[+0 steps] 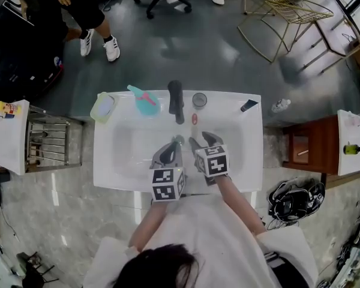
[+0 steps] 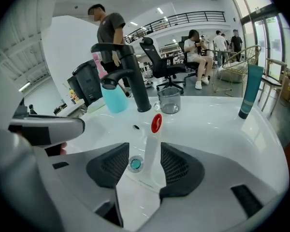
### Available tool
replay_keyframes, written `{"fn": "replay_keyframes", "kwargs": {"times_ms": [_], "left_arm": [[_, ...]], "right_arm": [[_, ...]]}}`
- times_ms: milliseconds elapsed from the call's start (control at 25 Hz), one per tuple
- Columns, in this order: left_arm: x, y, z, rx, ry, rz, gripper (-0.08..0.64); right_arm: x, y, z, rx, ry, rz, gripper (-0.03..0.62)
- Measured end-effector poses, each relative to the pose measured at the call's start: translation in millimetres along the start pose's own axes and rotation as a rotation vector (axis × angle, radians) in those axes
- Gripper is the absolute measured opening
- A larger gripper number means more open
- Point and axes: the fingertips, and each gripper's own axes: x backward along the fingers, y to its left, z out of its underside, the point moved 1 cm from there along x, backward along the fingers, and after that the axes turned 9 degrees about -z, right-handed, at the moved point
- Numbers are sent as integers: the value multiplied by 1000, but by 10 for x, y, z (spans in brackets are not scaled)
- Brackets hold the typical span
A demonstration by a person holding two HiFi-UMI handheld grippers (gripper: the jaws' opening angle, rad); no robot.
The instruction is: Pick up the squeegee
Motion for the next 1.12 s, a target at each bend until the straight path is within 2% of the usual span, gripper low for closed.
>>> {"fn": "replay_keyframes", "kwargs": {"times_ms": [600, 1040, 1120], "left_arm": [[-180, 99, 9, -10, 49, 22, 27], [-202, 156, 15, -28, 65, 32, 28], [-208, 165, 31, -28, 69, 32, 28]], "right_arm": [[-419, -115, 183, -57, 111, 39, 196], [-570, -200, 283, -55, 147, 90, 196], [-578, -216, 300, -49, 153, 96, 177]]}}
